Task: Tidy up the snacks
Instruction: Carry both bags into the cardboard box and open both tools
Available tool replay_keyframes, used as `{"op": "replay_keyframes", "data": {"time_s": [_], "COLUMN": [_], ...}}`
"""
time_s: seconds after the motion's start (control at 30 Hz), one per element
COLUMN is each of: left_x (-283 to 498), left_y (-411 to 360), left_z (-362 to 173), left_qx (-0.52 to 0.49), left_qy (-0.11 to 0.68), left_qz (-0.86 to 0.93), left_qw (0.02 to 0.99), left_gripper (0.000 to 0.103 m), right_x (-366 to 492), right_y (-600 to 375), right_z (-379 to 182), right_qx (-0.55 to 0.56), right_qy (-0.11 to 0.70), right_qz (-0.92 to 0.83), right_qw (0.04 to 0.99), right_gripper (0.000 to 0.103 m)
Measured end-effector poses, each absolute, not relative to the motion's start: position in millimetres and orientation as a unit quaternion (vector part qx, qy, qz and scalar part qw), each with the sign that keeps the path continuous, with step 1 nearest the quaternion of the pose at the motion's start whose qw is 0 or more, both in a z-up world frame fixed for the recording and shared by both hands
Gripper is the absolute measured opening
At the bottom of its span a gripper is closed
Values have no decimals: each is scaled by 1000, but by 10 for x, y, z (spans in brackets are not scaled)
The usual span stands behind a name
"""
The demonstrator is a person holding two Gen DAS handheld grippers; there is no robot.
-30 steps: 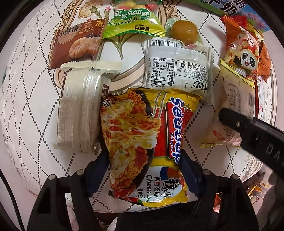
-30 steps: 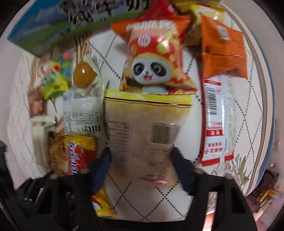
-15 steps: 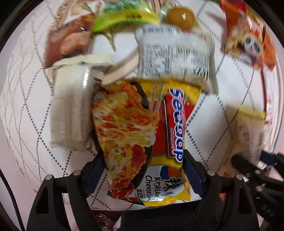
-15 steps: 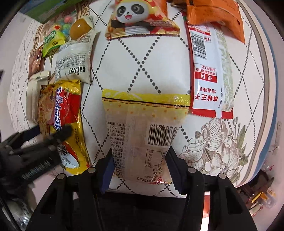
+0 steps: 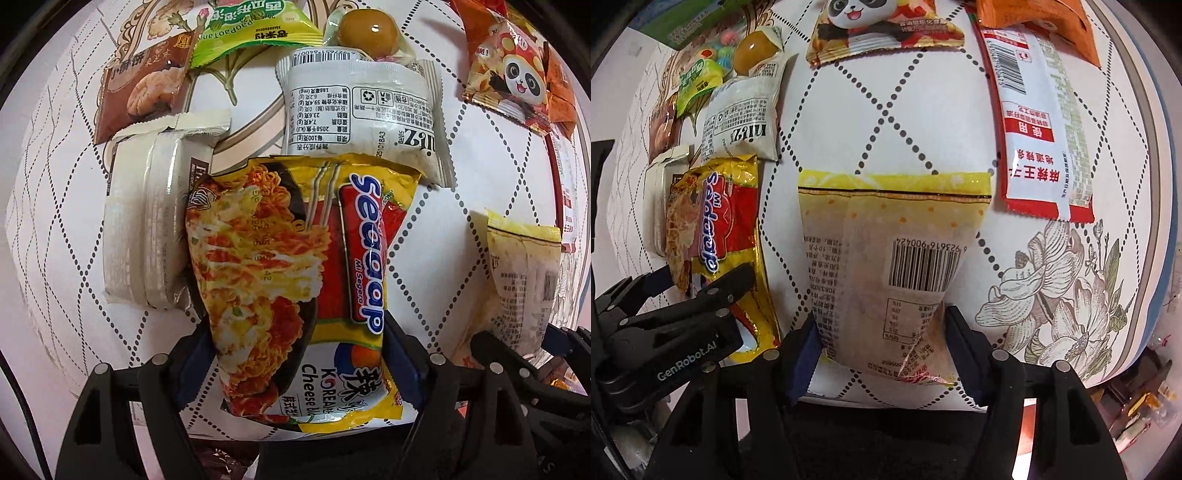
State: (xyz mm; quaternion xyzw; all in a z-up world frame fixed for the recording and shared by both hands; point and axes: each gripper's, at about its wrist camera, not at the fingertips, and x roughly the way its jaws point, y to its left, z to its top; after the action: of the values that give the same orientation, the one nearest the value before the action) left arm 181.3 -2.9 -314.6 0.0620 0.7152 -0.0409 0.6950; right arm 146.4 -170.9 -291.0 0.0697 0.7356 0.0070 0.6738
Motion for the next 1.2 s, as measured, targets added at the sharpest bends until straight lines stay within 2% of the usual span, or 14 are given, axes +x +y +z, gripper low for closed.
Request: {"op": "replay_keyframes", "data": {"time_s": [0.3,0.7,0.97,1.2], "left_x": [1781,1959,2640,3644], "left_y": [-8,74,-87,-284], "left_z": [-3104,-2125,-1205,-790], "left_qx": [52,-7,-56,-42], "left_qy": [707,668,627,581], "left_qz": [-50,-94,-134,-117], "left_qw": [703,738,765,805], "left_gripper": [81,81,81,81], "right_x": [1403,1547,2149,3088], "right_y": [-1767,-2245,-2737,-3013], "right_z": [-2533,-1582,-590,-122], "right_qx": [62,82,116,111], "right_qy": [715,685,621,569], "right_qz": [25,71,102,110], "right_qw": [696,720,769,807], "right_gripper": [56,56,56,56]}}
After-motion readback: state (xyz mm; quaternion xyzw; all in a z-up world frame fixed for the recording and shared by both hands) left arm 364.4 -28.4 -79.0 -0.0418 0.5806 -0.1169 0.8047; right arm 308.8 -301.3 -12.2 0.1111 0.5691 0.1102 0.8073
